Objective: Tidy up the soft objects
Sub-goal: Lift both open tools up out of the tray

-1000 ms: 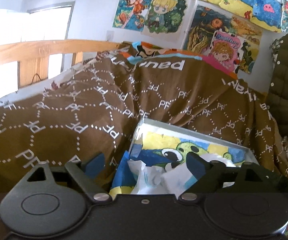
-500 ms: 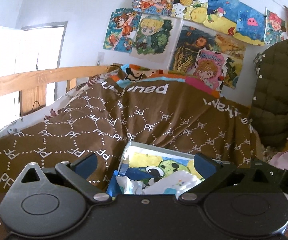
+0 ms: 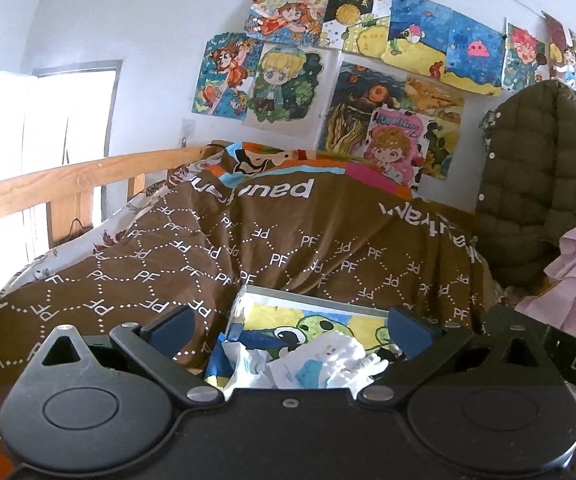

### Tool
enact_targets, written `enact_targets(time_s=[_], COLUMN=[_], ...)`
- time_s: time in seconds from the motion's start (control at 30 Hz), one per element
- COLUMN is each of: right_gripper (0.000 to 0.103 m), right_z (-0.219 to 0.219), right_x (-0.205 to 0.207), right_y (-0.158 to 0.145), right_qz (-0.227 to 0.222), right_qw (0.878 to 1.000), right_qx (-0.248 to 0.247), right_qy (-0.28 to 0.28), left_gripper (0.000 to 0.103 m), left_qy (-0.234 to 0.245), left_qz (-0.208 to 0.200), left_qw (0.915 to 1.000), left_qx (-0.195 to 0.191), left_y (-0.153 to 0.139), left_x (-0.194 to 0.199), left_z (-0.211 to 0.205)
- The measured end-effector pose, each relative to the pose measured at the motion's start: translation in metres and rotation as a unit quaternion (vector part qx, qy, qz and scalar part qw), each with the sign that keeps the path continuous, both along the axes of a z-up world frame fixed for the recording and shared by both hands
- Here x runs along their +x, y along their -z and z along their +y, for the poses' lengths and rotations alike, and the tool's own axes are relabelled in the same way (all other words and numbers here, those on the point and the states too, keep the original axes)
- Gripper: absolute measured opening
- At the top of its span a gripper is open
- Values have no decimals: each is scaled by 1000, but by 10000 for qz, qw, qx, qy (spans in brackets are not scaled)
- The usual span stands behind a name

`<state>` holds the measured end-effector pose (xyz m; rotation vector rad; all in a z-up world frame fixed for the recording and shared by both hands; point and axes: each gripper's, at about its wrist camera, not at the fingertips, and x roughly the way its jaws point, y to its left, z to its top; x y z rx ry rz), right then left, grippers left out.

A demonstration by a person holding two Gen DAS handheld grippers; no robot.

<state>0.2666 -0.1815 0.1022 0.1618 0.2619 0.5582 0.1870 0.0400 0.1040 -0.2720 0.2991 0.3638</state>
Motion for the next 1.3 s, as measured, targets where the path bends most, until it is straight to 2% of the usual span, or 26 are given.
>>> enact_targets(time_s=[0.3, 0.63, 0.97, 1.3], right_gripper=[103, 103, 103, 103], right_z=[-9, -3, 5, 12], right_x=[-33, -79, -114, -125], right_y=[-7, -3, 19, 47], right_qz=[-217, -523, -553, -394], right_qw=[9997, 9985, 9974, 9964], right_qx=[10, -77, -449, -723], right_qy=[53, 104, 128, 178], left_gripper=[102, 102, 102, 102], left_qy=[26, -58, 180, 525], left_qz=[-224, -461, -545, -503], left_qw=[9997, 9987, 9977, 9966], left_qx=[107, 215, 359, 380], left_y=[-2, 4, 29, 60], left_x=[-45, -92, -117, -124], left_z=[-8, -3, 12, 29])
